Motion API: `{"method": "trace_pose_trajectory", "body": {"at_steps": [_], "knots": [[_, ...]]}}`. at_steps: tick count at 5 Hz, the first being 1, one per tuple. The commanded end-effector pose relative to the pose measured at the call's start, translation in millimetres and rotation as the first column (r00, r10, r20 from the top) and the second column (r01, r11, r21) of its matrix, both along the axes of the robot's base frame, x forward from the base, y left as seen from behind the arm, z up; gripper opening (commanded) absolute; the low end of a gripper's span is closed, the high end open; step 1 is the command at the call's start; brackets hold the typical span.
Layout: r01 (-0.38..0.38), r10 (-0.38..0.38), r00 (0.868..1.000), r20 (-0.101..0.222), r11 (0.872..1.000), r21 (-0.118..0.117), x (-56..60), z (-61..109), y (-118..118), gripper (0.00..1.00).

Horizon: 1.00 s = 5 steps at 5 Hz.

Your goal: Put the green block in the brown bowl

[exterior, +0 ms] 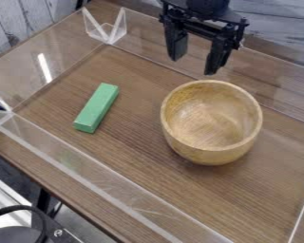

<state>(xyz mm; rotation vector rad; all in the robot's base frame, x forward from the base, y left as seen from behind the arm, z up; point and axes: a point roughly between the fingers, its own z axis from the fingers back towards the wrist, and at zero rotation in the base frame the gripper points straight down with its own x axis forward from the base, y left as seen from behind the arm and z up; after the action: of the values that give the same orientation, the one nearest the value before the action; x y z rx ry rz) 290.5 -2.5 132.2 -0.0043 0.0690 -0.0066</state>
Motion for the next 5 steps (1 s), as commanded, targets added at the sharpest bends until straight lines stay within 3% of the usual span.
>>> {"method": "trace_pose_trajectory", "body": {"at_steps": [1, 3, 5], "knots": [[-0.009, 0.009, 1.000, -0.009, 1.000, 0.005, -8.0, -1.8, 11.4, 1.00], [-0.048, 0.048, 0.999, 0.006, 0.999, 0.014, -42.3, 2.5, 57.0, 1.00], [-0.107, 0.107, 0.994, 0.016, 0.994, 0.024, -67.8, -10.7, 115.9, 1.00]]}}
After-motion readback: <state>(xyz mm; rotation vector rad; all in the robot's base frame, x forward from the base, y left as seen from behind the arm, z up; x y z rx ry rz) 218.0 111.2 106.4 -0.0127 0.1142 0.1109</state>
